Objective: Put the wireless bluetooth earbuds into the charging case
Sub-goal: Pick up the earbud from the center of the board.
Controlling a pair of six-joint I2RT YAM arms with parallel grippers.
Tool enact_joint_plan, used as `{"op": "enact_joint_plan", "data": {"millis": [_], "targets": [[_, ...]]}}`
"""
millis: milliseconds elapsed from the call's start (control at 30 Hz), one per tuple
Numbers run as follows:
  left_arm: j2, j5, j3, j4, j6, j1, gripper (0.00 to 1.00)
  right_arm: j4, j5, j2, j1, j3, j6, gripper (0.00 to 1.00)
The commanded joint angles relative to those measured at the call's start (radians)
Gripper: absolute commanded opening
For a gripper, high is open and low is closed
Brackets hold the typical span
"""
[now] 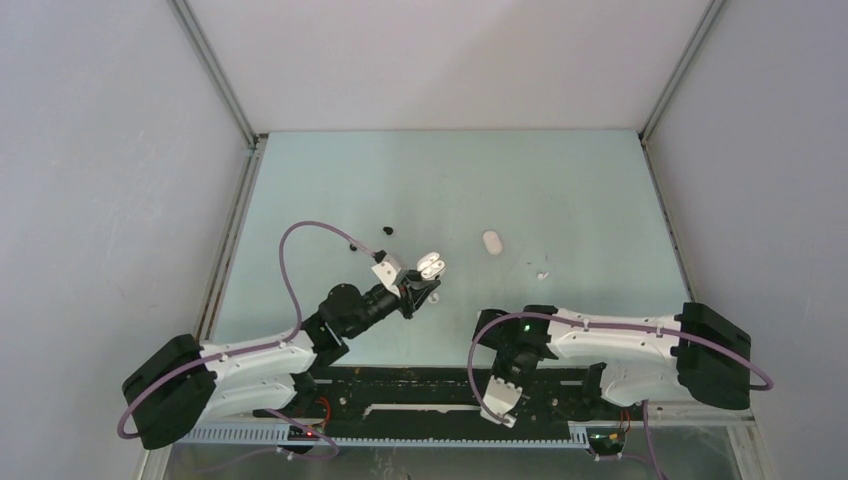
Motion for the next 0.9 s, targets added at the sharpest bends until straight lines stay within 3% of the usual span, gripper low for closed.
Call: {"op": "enact_joint_plan", "data": {"millis": [0,600,867], "targets": [[-0.021,-0.02,-0.004,0.021,0.001,0.006,0.0,0.043,0.016,0.025,0.026,-0.019,-0.044,0.38],[-0.044,-0.02,-0.033,0.022,0.0,0.007,0.0,0.153,0.038,0.134,0.044,-0.062,-0.088,0.36],[-0.045,-0.019,-0.043,0.022,0.01,0.007,0.0,0.107,0.069,0.134,0.044,-0.026,-0.078,0.16]]}}
